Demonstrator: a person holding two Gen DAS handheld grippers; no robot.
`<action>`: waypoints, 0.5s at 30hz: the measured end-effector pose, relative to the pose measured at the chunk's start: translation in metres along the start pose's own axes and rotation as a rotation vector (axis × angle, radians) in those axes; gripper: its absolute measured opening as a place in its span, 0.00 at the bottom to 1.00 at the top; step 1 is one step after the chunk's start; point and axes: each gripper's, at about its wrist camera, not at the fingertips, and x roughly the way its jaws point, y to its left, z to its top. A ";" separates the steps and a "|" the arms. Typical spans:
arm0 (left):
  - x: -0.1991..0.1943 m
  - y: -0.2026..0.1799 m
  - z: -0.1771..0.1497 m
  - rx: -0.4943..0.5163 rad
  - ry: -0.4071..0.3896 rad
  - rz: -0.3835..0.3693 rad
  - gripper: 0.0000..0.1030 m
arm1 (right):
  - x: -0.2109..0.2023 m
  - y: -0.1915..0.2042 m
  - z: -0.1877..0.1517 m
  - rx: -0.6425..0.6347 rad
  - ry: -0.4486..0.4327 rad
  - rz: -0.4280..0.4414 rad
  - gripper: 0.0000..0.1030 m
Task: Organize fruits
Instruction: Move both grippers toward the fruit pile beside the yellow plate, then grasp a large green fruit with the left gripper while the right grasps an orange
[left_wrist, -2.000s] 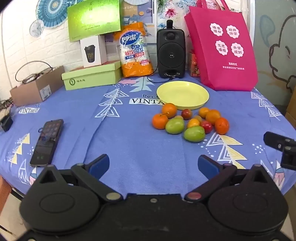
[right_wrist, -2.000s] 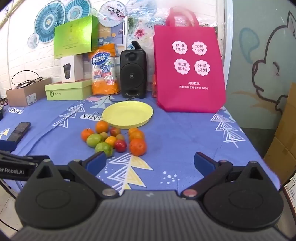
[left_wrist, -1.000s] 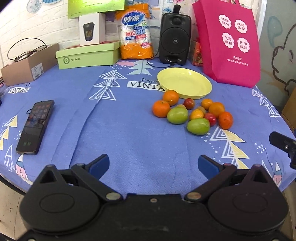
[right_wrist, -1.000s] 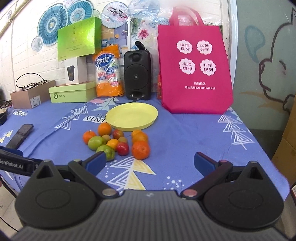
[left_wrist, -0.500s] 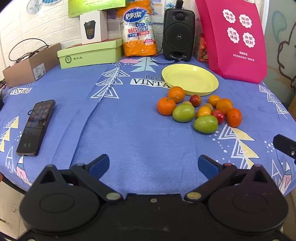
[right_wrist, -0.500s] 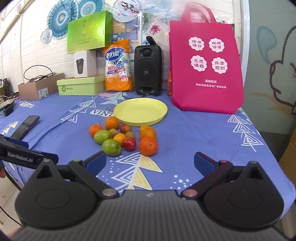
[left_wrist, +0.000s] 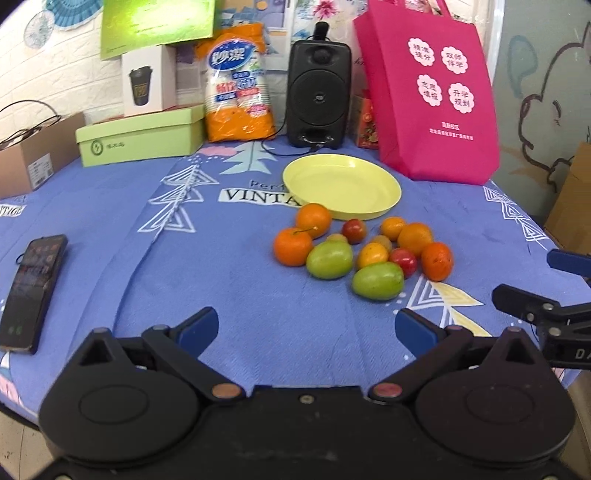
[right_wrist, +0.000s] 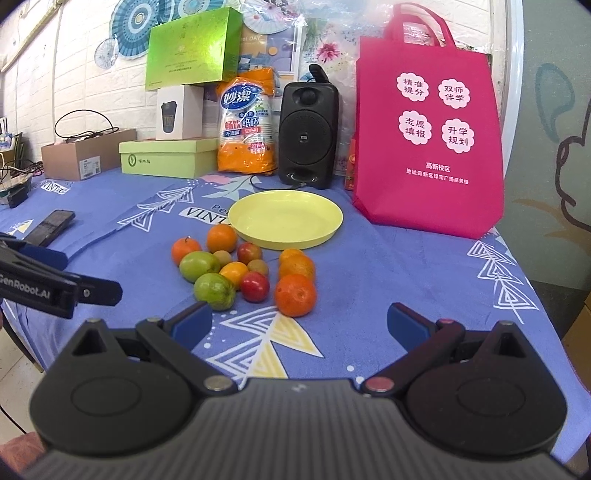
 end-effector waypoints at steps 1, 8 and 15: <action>0.004 -0.003 0.001 0.008 -0.002 -0.008 1.00 | 0.003 0.000 0.001 -0.002 0.002 0.001 0.98; 0.026 -0.026 0.004 0.072 -0.013 -0.100 0.74 | 0.027 -0.010 0.000 0.005 0.043 0.016 0.79; 0.066 -0.043 0.006 0.086 0.055 -0.146 0.62 | 0.046 -0.023 0.001 0.012 0.070 0.056 0.66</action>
